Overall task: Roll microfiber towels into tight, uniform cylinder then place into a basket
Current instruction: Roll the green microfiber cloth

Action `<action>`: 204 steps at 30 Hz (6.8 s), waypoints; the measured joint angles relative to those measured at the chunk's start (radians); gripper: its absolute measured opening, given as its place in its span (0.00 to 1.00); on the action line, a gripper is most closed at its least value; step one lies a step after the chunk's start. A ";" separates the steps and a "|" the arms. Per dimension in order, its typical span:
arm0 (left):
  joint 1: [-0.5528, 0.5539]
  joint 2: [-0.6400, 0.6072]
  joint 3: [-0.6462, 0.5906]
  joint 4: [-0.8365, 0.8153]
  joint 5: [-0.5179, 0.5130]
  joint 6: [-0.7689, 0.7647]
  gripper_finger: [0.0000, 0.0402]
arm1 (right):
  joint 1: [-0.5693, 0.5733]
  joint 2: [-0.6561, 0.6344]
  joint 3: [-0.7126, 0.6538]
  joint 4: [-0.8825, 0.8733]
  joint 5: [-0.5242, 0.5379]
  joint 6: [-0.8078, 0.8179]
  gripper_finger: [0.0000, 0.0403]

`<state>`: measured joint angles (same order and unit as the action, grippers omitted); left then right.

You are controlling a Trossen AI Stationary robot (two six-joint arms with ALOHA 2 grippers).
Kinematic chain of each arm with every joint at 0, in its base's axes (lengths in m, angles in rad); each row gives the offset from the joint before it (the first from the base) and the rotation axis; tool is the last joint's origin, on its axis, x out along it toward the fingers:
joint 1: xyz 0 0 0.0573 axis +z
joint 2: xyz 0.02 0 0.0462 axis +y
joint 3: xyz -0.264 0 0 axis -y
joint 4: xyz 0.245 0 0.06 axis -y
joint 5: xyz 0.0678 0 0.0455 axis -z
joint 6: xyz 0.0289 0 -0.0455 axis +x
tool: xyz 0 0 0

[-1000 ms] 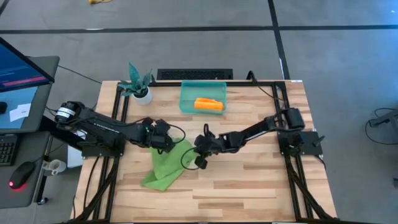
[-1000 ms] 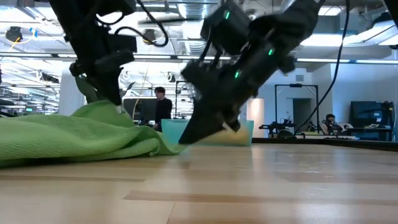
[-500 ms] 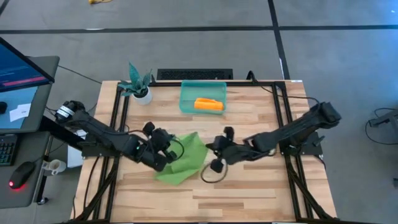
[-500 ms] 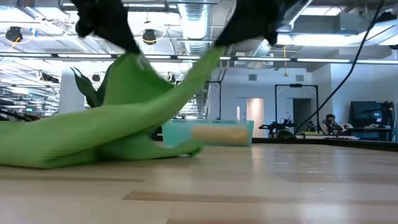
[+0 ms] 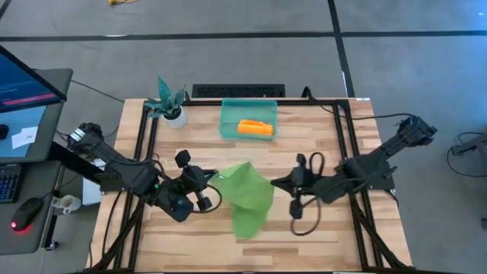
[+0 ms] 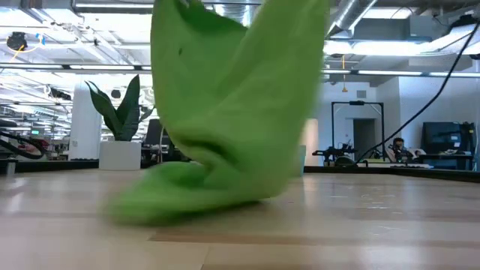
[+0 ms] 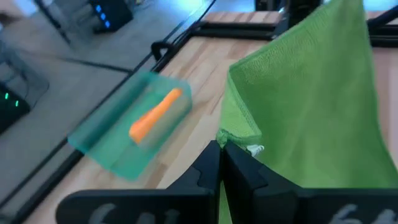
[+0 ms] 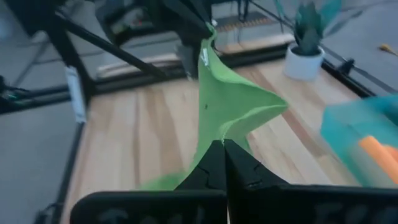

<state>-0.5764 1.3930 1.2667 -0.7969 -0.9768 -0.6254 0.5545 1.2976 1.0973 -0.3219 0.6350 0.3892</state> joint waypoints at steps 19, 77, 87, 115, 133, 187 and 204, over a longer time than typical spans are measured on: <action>-0.103 0.000 0.185 -0.031 -0.027 0.092 0.00 | 0.140 -0.228 0.001 0.064 -0.002 -0.061 0.01; 0.094 0.016 -0.329 0.068 -0.032 -0.167 0.00 | 0.004 -0.196 -0.464 -0.003 0.200 0.336 0.01; 0.168 0.016 -0.381 0.195 0.070 0.042 0.00 | -0.015 -0.196 -0.578 0.156 0.195 0.291 0.01; 0.017 0.016 -0.381 0.213 0.348 0.053 0.00 | 0.082 0.140 -0.582 0.480 0.019 0.318 0.02; 0.010 0.016 -0.381 0.279 0.579 -0.147 0.00 | 0.101 0.127 -0.581 0.401 -0.121 0.282 0.02; -0.082 0.226 -0.380 0.506 0.705 -0.322 0.00 | 0.218 0.131 -0.521 0.329 -0.227 0.313 0.02; -0.079 0.226 -0.380 0.501 0.701 -0.321 0.15 | 0.218 0.131 -0.521 0.377 -0.294 0.318 0.03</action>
<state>-0.6550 1.6188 0.8871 -0.2959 -0.2762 -0.9460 0.7723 1.4284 0.5760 0.0547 0.3408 0.7069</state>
